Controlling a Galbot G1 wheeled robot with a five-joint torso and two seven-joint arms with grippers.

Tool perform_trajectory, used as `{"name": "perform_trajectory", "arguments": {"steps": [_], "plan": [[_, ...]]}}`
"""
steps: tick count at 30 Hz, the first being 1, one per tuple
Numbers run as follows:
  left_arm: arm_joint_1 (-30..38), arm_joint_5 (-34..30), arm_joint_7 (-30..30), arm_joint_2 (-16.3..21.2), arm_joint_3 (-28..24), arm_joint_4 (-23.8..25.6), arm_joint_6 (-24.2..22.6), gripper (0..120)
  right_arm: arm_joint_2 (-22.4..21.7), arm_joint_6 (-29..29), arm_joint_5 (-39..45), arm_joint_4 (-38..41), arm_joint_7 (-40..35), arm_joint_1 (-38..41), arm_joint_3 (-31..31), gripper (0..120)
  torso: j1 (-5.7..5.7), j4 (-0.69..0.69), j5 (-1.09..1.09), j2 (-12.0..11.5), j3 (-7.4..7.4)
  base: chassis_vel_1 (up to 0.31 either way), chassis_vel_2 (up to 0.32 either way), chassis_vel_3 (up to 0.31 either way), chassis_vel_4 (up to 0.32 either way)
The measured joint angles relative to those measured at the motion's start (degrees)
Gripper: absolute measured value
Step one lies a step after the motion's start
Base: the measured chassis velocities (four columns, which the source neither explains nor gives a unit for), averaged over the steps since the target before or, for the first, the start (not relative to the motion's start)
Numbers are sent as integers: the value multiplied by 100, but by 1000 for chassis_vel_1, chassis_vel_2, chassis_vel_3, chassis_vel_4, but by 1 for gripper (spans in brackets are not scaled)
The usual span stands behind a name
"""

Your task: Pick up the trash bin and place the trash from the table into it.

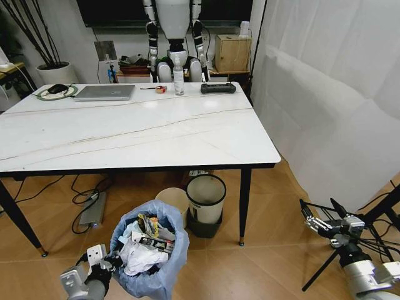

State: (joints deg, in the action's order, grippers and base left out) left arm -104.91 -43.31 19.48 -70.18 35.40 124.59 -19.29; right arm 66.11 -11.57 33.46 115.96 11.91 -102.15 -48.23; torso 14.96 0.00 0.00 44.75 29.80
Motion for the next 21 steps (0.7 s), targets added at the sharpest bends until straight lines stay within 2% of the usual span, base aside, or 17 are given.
{"name": "perform_trajectory", "arguments": {"steps": [11,21], "plan": [[20,-1,0,-23,-4,-43,0,0,0,0,0,0,0,0,0,100,-107,0,1,-264,-155,0,0,0,0],[145,-82,0,-60,-44,-331,3,0,0,0,0,0,0,0,0,100,-219,0,0,-530,-310,0,0,0,0]]}}
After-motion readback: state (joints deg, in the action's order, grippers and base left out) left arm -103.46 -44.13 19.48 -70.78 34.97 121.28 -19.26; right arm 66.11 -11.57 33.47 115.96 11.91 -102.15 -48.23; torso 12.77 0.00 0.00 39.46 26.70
